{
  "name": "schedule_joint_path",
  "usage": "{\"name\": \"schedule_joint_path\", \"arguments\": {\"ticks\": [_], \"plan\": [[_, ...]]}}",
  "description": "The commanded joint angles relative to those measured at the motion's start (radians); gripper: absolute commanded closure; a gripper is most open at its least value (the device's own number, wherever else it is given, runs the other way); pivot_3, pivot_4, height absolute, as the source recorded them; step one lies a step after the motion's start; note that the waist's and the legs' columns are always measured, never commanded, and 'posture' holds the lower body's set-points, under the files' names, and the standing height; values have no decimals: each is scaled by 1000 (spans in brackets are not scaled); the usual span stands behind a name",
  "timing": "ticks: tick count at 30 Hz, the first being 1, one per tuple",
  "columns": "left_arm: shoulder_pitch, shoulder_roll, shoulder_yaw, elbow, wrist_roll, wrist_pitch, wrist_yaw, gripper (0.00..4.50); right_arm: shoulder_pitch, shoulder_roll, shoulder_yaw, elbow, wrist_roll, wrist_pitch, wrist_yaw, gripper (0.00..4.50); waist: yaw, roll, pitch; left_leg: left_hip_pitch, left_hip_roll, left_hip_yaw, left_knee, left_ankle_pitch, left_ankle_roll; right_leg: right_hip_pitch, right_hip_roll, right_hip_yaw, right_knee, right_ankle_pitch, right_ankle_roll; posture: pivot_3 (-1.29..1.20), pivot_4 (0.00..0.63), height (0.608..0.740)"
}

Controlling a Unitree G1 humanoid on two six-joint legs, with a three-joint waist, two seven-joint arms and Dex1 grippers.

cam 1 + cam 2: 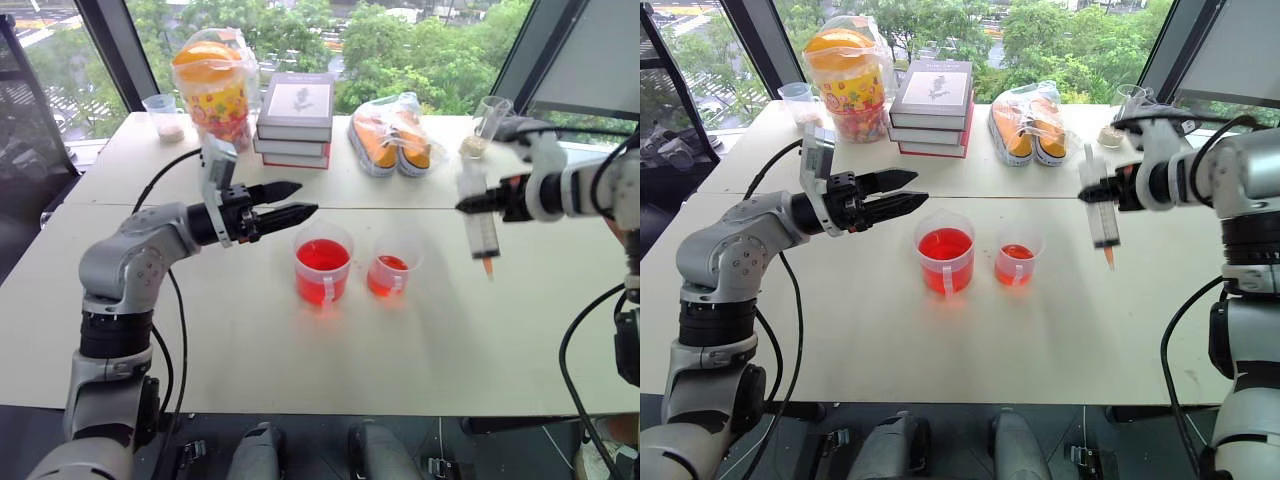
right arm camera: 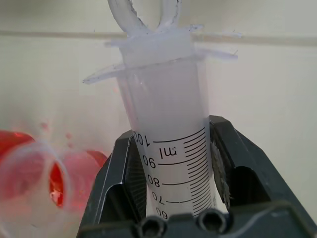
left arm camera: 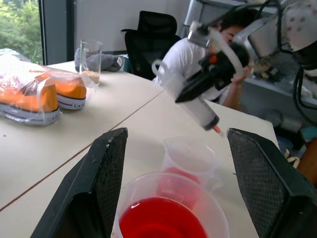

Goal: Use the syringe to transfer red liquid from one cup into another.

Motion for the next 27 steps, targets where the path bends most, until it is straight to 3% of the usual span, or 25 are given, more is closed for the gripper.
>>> {"name": "schedule_joint_path", "arguments": {"ticks": [1, 11, 17, 18, 22, 24, 27], "plan": [[7, 9, 32, -64, -42, 1, 28, 1220, -33, 17, 49, 128, -88, -70, 63, 3008, 0, 0, 0, 0, 0, 0, 0, 0, 0, 0, 0, 0, 0, 0, 0, 0, 150, 740], [31, 42, 29, -97, -77, 10, 70, 1220, -39, 141, 69, 454, -256, -175, 126, 3008, -2, 0, 0, 0, 0, 0, 0, 0, 0, 0, 1, 0, 0, 0, 0, 0, 150, 740], [34, 65, 26, -99, -91, 13, 71, 1135, -57, 142, 21, 469, -281, -165, 156, 115, 0, 0, 0, 1, 0, -1, 0, 0, 0, 1, 1, -1, 0, 0, 0, 0, 150, 740], [32, 68, 25, -98, -93, 15, 70, 1135, -61, 133, 9, 460, -284, -162, 157, 46, 0, 0, 0, 0, 0, -1, 1, 0, 0, 1, 1, -1, 0, 0, 0, 0, 150, 740], [31, 91, 30, -95, -104, 20, 62, 1135, -27, 45, -44, 247, -259, -124, 188, 46, 2, 0, 0, 0, 0, 0, 0, 0, 0, 1, 1, -1, 0, 0, 0, 0, 150, 740], [34, 103, 34, -94, -110, 21, 60, 1135, 52, -16, -88, 32, -221, -112, 212, 46, 3, 1, 0, -1, 0, -1, 0, 0, 0, 0, 1, -1, 0, 0, 0, 0, 150, 740], [44, 126, 43, -103, -117, 26, 60, 1135, 192, -58, -282, -322, -86, -15, 236, 46, 3, 0, 0, 0, 0, -1, -2, 0, 0, 0, 1, -1, 0, 0, 0, 0, 150, 740]]}}
